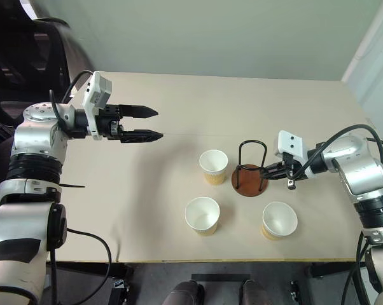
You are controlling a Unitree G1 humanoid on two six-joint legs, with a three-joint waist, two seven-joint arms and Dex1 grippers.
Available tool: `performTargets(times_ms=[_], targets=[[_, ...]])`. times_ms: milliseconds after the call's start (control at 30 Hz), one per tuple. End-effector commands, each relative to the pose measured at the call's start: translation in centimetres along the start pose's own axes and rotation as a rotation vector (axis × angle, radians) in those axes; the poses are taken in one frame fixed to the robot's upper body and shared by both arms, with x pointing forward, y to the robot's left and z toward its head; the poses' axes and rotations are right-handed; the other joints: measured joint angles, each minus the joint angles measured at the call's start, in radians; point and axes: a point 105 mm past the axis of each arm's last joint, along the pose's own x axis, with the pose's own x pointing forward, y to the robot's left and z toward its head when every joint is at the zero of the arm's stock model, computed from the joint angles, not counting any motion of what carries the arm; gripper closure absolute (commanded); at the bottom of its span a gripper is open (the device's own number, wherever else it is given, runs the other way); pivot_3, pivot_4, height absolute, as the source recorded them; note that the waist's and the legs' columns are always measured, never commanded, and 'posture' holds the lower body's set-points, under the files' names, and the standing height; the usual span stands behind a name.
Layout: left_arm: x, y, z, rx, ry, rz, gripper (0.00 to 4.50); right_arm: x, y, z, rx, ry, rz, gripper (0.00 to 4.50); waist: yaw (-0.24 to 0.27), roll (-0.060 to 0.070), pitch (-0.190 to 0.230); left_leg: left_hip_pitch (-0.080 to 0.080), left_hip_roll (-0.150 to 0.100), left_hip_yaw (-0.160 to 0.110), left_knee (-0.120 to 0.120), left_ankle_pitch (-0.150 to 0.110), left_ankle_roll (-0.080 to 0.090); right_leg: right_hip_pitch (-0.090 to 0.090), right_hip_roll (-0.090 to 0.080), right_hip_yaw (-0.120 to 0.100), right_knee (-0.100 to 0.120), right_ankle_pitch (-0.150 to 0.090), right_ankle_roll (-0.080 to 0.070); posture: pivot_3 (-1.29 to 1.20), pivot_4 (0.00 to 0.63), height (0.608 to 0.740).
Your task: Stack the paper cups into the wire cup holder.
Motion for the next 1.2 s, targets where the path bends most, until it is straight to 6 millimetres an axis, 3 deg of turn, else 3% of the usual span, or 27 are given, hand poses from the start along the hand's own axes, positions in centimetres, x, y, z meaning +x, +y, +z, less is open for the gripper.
performTargets(times_ms=[33,233,367,600,867,1033,1067,1200], targets=[[-0.7,0.0,1.1,0.046,-0.012,0.008,0.00,-0.2,-0.2,0.3,-0.037,0.009,0.001,4.46,0.000,0.000,0.000,0.000,0.000,0.000,0.000,0.000,0.000,0.000,0.000,0.000,0.000,0.000,0.000,0.00,0.150,0.740],[-0.7,0.0,1.2,0.048,-0.010,0.005,0.00,-0.2,-1.1,-0.4,-0.035,0.046,-0.036,4.46,-0.001,0.000,0.000,0.000,0.000,0.000,0.000,0.000,0.000,0.000,0.000,0.000,0.000,0.000,0.000,0.00,0.150,0.740],[-0.6,0.0,1.2,0.049,-0.010,0.003,0.00,-0.5,-1.3,-1.0,-0.016,0.071,-0.041,3.44,0.000,0.000,0.000,0.000,0.001,0.000,0.000,0.000,0.000,0.000,0.000,0.000,0.000,0.001,-0.001,0.00,0.150,0.740],[-0.4,0.0,1.2,0.049,-0.012,0.000,0.00,-1.3,-1.9,-1.1,-0.020,0.072,-0.098,1.02,-0.001,0.000,0.000,0.000,0.001,0.000,-0.001,0.000,0.000,-0.001,0.000,0.000,0.000,0.000,-0.001,0.00,0.150,0.740],[0.0,-0.1,1.2,0.050,-0.017,-0.012,0.00,-5.1,-3.2,-1.7,-0.007,0.108,-0.217,1.02,0.002,0.000,0.000,-0.001,0.000,0.000,-0.001,0.000,0.000,-0.001,-0.001,0.000,-0.001,0.000,-0.002,0.00,0.150,0.740],[0.6,-0.3,1.0,0.050,-0.023,-0.030,0.00,-9.4,-5.1,0.6,0.033,-0.003,-0.413,1.02,0.000,0.000,0.000,-0.001,0.000,0.000,-0.001,0.000,0.000,-0.002,-0.001,0.000,0.001,0.000,-0.002,0.00,0.150,0.740],[0.7,-0.3,1.0,0.050,-0.024,-0.032,0.00,-10.1,-5.1,1.0,0.037,-0.020,-0.432,1.02,0.001,0.000,0.000,-0.001,0.000,0.000,-0.001,0.000,0.000,-0.002,0.000,0.000,0.001,0.000,-0.002,0.00,0.150,0.740],[0.9,-0.3,0.7,0.047,-0.023,-0.039,0.00,-10.9,-1.9,1.4,0.044,0.006,-0.361,1.02,0.012,0.000,0.000,-0.001,0.001,0.000,-0.002,0.000,-0.001,-0.002,0.000,0.000,0.000,0.000,-0.003,0.00,0.150,0.740]])
